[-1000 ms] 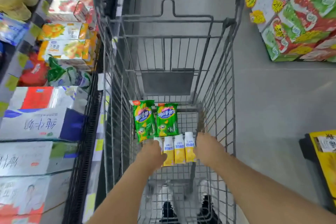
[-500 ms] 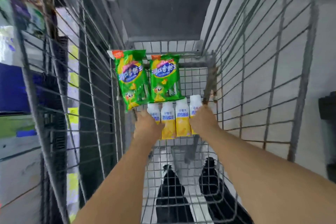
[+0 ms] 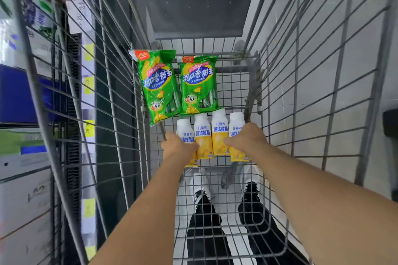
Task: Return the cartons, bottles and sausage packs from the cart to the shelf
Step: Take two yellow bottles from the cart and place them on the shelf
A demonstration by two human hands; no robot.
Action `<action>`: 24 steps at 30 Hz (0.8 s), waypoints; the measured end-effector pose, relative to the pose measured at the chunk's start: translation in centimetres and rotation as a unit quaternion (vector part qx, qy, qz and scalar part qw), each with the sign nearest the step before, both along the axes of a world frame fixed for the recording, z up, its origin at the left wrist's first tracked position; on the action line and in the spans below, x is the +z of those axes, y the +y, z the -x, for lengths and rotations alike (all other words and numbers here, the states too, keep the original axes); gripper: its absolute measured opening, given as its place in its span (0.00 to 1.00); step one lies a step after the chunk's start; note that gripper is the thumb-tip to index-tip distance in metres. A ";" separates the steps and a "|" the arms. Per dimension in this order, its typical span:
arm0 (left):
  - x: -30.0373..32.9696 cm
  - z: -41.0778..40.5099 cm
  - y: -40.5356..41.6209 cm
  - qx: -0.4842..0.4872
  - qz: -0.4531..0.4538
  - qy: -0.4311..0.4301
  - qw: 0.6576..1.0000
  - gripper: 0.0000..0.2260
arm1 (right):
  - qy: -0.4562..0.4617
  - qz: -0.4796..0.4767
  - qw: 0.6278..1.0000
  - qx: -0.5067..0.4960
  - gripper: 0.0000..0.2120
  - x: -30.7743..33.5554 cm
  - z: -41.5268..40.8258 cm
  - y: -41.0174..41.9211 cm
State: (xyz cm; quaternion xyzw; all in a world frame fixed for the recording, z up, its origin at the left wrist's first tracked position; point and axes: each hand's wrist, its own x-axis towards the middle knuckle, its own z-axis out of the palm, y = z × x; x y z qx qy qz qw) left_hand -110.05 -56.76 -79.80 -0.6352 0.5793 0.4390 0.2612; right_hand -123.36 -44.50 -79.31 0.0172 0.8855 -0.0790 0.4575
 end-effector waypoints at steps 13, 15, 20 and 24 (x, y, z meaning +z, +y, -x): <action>19.3 -2.2 -1.3 0.023 0.080 0.159 0.984 0.23 | 0.052 0.078 0.989 0.116 0.33 20.7 0.6 -4.0; 24.2 -2.6 -2.5 0.035 0.114 0.187 0.975 0.23 | 0.079 0.111 0.982 0.134 0.30 26.1 0.7 -5.3; 35.9 -4.6 -4.2 0.079 0.215 0.245 0.942 0.20 | 0.133 0.190 0.947 0.223 0.35 38.4 -0.9 -7.3; 43.9 -7.6 -3.6 0.111 0.290 0.262 0.914 0.18 | 0.138 0.268 0.910 0.284 0.31 46.5 -2.7 -7.4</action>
